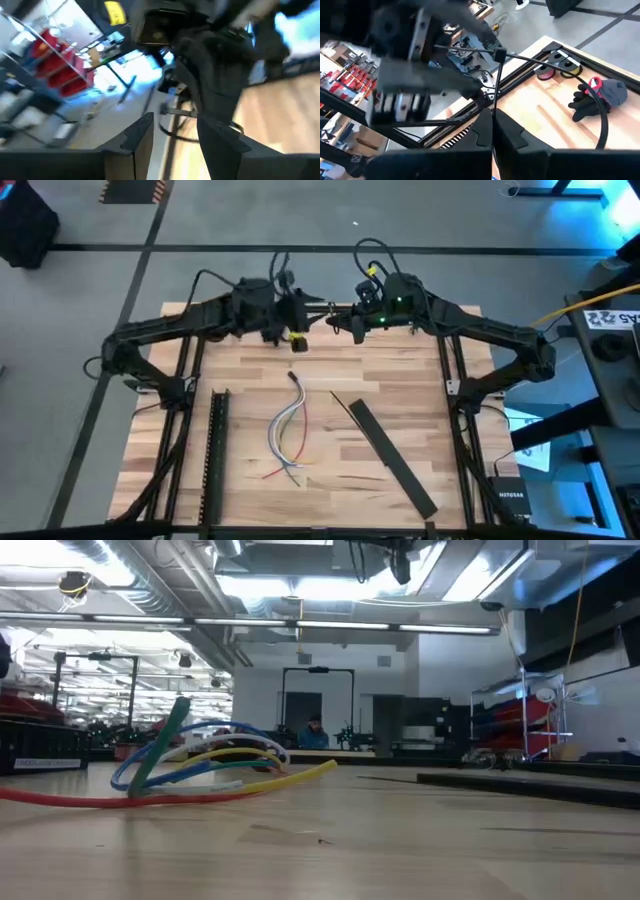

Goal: Ziptie cables
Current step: Insert the left black zip tie tail into the locking head

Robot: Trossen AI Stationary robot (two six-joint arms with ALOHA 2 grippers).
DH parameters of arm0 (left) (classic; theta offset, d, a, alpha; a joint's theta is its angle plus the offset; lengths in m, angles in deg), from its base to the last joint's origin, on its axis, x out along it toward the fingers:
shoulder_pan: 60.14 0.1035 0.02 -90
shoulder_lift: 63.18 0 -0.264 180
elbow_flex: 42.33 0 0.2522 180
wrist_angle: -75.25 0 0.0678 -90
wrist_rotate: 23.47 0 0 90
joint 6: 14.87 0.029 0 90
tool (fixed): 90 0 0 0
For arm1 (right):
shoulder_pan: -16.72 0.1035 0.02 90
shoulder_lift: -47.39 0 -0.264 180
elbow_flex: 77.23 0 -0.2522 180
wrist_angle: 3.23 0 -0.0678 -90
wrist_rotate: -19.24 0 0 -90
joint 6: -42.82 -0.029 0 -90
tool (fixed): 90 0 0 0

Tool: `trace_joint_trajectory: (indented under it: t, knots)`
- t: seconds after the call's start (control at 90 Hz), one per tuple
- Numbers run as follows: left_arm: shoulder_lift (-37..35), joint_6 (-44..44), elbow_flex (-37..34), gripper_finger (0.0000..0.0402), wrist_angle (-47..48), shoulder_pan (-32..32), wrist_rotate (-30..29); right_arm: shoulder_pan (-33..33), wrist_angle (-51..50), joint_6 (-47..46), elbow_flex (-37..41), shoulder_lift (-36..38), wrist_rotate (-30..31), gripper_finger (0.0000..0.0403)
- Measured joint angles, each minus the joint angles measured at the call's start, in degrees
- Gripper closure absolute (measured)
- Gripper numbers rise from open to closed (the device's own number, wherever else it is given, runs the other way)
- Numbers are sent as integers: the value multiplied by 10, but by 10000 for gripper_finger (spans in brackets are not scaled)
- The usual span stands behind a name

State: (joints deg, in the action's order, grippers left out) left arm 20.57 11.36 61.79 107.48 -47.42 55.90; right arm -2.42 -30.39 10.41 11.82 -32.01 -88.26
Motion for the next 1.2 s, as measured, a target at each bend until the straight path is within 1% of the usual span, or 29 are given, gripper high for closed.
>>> trace_joint_trajectory:
  t: [0.111,0.289,0.411,0.489,0.844,0.889,1.033,1.122,1.2]
  knots:
    - [0,-29,0,256,-23,22,37,0,0,14,0,0,0,403]
    - [13,-30,0,256,-25,34,118,0,0,14,0,0,0,403]
    - [28,-18,0,258,-45,29,119,0,-2,15,0,0,-1,403]
    - [30,-11,0,270,-48,29,120,1,-1,17,0,0,-1,403]
    - [24,22,0,382,-58,32,121,0,-2,28,0,0,-1,403]
    - [25,27,0,391,-56,32,121,0,-2,29,0,0,-1,403]
    - [20,24,0,400,-55,32,122,0,-10,65,0,0,2,403]
    - [13,7,3,401,-43,32,123,2,-31,90,-2,-6,32,403]
    - [6,-3,6,401,-35,32,122,1,-72,105,-2,-18,58,403]
